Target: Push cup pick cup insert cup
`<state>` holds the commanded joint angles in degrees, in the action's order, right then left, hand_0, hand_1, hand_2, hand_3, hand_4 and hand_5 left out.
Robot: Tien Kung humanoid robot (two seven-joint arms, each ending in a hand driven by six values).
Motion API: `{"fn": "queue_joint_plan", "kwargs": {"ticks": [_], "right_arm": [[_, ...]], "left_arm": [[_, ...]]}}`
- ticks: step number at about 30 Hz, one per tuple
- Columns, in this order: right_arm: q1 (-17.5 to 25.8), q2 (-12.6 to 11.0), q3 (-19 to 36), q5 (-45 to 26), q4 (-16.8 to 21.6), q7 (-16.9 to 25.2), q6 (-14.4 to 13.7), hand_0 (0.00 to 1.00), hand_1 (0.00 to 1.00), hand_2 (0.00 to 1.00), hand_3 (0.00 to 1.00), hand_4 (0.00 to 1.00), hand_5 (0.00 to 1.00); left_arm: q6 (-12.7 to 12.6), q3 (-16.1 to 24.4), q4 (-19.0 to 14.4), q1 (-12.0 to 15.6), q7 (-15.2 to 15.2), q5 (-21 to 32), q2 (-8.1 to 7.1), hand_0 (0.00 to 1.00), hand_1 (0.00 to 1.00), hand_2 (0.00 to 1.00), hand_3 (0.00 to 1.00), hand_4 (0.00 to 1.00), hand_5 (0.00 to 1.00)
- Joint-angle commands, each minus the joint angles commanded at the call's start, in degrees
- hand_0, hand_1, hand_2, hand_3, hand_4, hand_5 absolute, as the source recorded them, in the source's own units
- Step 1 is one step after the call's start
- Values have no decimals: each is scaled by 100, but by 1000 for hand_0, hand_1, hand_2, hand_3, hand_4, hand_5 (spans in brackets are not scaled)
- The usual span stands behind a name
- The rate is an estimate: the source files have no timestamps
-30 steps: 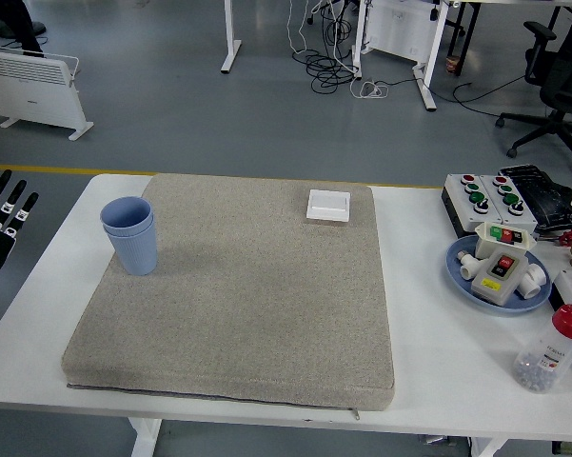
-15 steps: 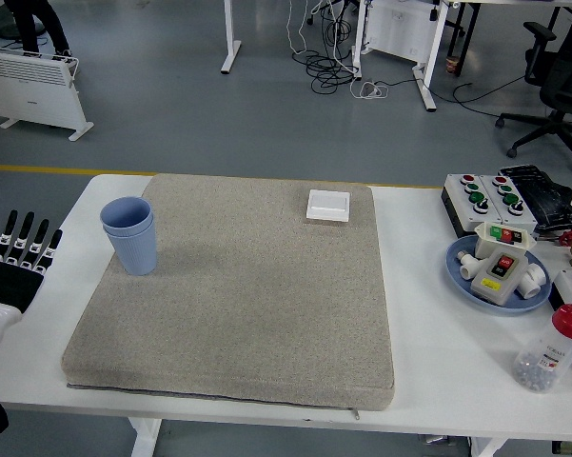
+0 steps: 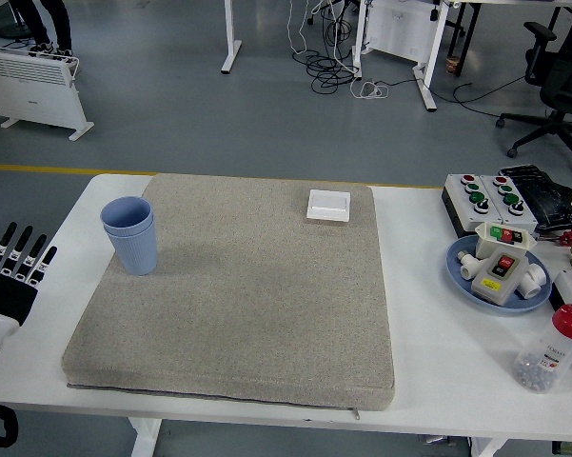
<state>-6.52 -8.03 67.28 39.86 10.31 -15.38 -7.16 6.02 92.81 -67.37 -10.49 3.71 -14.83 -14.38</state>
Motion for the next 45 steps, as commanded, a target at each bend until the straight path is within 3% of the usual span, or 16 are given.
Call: {"fn": "queue_joint_plan", "kwargs": {"ticks": [8,18,24,45], "right_arm": [[5,2,-3,2,0,-3,-2,723,647,644,573,120,468],[37,3,19,23,0,-13,-10,723,647,644,574,121,465],[55,5,40,42,0,-20,-14,723,648,644,574,121,466],[47,-5,57,66,0,-29,-11,724,648,644,574,121,465]], "left_arm": [[1,36,49,-10,-29,-221,100,814,798,831,793,578,998],[29,107,55,36,-328,-421,113,816,796,819,770,576,998],[25,130,57,44,-351,-484,129,818,796,818,768,576,998],[43,102,79,54,2,-748,178,827,815,847,784,578,998]]}}
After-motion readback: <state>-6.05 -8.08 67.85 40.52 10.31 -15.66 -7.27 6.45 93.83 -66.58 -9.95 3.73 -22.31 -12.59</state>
